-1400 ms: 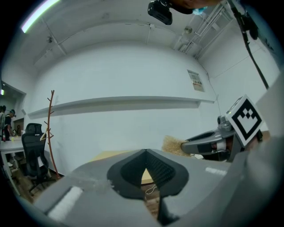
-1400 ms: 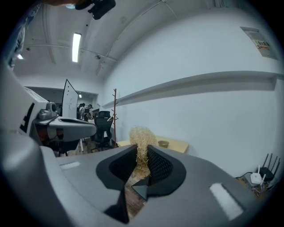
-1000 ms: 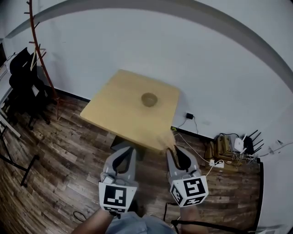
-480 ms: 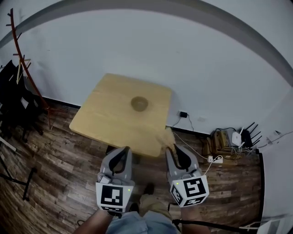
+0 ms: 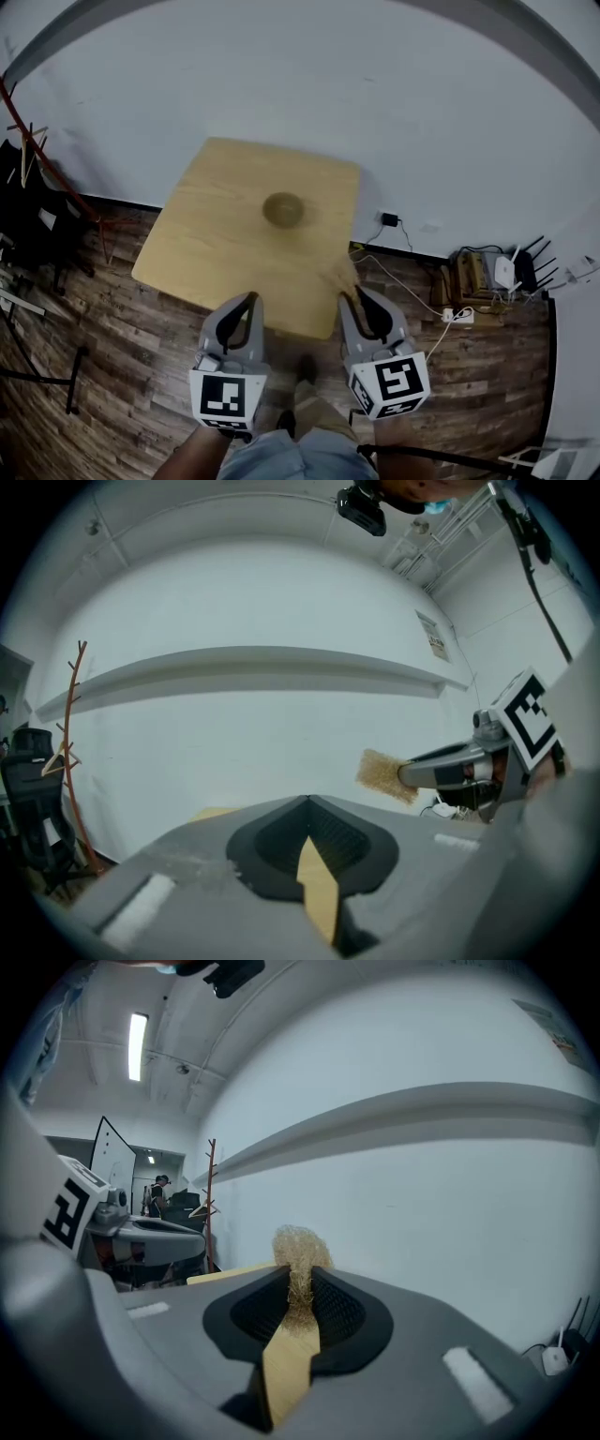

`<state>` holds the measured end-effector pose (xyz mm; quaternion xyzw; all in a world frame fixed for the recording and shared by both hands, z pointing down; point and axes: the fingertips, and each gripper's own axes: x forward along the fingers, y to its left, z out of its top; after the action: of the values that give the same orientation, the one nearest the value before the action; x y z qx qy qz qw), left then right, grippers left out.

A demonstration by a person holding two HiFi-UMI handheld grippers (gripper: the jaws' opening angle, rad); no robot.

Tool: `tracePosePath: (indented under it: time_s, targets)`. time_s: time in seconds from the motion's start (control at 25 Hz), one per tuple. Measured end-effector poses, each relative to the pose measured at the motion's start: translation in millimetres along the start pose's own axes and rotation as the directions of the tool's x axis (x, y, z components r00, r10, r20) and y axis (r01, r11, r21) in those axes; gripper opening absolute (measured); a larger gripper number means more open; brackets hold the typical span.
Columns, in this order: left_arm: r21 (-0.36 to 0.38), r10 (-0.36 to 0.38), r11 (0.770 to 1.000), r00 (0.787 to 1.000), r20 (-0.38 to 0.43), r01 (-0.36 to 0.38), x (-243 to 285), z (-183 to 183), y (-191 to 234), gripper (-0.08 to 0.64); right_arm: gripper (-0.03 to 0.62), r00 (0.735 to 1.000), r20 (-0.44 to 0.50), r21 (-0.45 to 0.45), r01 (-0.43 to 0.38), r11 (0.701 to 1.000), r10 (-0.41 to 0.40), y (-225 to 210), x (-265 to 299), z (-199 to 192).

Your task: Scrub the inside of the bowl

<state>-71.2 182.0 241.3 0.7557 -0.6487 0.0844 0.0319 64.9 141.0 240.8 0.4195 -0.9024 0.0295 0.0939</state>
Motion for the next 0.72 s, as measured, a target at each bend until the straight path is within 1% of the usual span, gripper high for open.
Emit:
tracePosePath:
  time_s: [0.24, 0.36, 0.4, 0.52, 0.72]
  targets:
    - [0.049, 0.028, 0.998, 1.0, -0.004, -0.028, 50, 16, 18, 0.02, 0.074, 0.999, 0.018, 0.019, -0.031, 0.999, 0.03, -32, 51, 14]
    - [0.026, 0.06, 0.998, 0.998, -0.003, -0.06, 69, 27, 25, 0.02, 0.074, 0.998, 0.038, 0.017, -0.046, 0.999, 0.045, -47, 72, 25]
    - [0.028, 0.068, 0.997, 0.998, 0.002, -0.068, 76, 32, 27, 0.02, 0.074, 0.998, 0.045, 0.014, -0.05, 0.999, 0.049, -53, 78, 30]
    - [0.069, 0.086, 0.994, 0.996, 0.031, -0.088, 93, 46, 35, 0.02, 0.074, 0.996, 0.062, 0.001, -0.059, 0.998, 0.058, -67, 93, 43]
    - [0.062, 0.115, 0.991, 0.992, 0.049, -0.118, 105, 56, 51, 0.02, 0.074, 0.995, 0.073, -0.025, -0.072, 0.997, 0.073, -72, 111, 56]
